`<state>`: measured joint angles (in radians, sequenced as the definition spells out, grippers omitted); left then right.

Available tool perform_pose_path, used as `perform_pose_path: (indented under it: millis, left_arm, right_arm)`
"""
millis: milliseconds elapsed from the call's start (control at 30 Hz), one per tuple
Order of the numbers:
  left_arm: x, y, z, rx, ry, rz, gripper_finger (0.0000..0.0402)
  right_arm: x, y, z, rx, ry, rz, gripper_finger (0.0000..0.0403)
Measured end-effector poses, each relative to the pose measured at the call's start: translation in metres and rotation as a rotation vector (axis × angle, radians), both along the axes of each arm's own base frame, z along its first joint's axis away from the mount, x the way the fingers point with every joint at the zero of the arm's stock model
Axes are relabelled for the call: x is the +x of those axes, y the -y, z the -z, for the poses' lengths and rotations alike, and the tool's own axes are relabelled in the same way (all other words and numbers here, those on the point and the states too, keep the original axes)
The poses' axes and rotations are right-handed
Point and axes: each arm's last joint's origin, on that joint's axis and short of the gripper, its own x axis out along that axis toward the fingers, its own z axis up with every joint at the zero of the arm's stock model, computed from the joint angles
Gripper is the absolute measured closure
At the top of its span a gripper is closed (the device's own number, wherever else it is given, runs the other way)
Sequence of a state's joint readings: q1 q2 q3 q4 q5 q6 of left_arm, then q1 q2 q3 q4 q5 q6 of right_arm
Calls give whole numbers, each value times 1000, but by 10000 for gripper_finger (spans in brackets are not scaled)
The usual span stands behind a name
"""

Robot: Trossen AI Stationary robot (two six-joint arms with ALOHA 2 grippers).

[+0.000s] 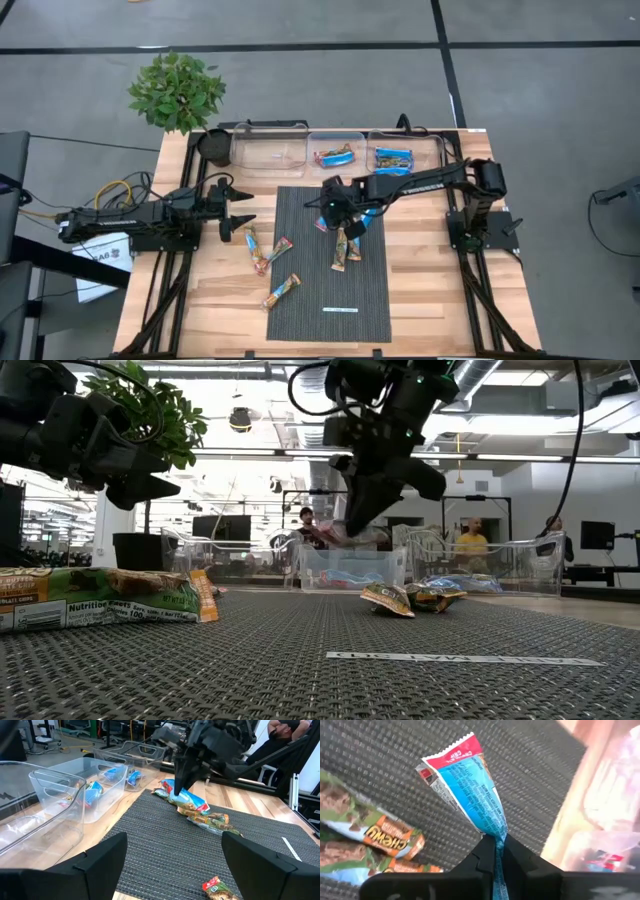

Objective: Pick and place Granola Bars by type
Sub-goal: Put the top red granola bar into the white bin

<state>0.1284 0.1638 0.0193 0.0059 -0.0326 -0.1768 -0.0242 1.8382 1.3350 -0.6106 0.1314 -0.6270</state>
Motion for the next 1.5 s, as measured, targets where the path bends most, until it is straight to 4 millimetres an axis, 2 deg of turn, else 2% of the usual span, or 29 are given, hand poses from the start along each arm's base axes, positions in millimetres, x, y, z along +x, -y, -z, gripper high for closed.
perform_pose_path:
  millis: [467, 767, 1133, 1500]
  left_arm:
    - [0, 0, 0, 0, 0, 0, 84]
    - [0, 0, 0, 0, 0, 0, 84]
    - [0, 0, 0, 0, 0, 0, 84]
    - [0, 0, 0, 0, 1, 0, 84]
  right_arm:
    - [0, 20, -33, -7, 200, 60, 391]
    - [3, 54, -53, -32, 380, 147, 391]
    - [-2, 105, -61, -112, 493, 334, 391]
    - [-11, 127, -60, -130, 478, 409, 391]
